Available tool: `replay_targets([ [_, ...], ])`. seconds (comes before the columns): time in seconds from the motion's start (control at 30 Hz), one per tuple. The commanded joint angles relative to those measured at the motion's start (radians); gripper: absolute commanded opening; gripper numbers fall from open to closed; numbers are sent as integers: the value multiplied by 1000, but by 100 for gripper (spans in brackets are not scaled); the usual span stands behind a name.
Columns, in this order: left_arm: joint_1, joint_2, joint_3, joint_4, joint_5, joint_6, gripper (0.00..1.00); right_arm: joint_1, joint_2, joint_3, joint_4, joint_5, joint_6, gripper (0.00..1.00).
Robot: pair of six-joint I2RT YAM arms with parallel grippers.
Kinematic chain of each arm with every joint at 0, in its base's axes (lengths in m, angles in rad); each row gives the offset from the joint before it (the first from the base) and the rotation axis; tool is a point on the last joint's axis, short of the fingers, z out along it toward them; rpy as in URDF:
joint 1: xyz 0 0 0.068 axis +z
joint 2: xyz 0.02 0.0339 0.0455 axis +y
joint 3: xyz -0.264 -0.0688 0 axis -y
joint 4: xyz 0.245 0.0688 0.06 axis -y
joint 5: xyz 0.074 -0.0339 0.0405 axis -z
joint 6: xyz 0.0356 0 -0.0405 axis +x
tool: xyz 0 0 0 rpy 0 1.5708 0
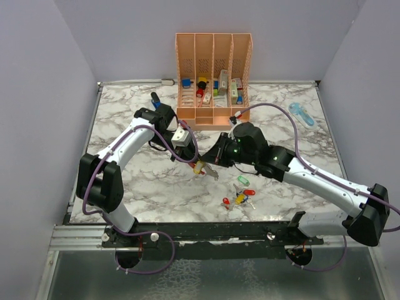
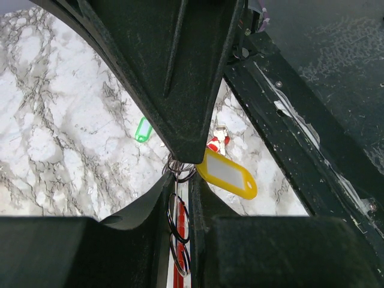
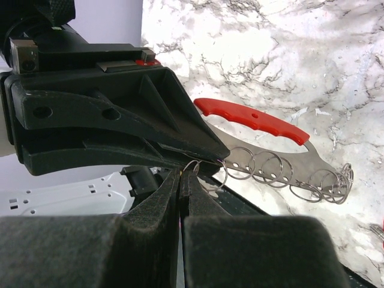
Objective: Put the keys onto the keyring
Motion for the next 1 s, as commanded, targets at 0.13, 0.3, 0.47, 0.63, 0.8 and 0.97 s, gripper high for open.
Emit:
replay_targets([
  [0.13,4,-11,35,-65,110,88,0,10,26,43,24,-5,13,6],
  [0.3,7,1,42,-98,123,127,0,10,16,42,23,-7,17,13],
  [0.47,8,32,57,-169,140,198,0,10,14,48,18,-14,22,17],
  [0.63,8,37,53,-168,145,207,0,10,17,69,7,-25,26,19],
  [0.8,8,40,53,-169,150,209,0,11,8,96,-1,-25,22,19],
  [0.97,10,50,55,-169,163,210,0,13,-3,116,-21,-26,19,20],
])
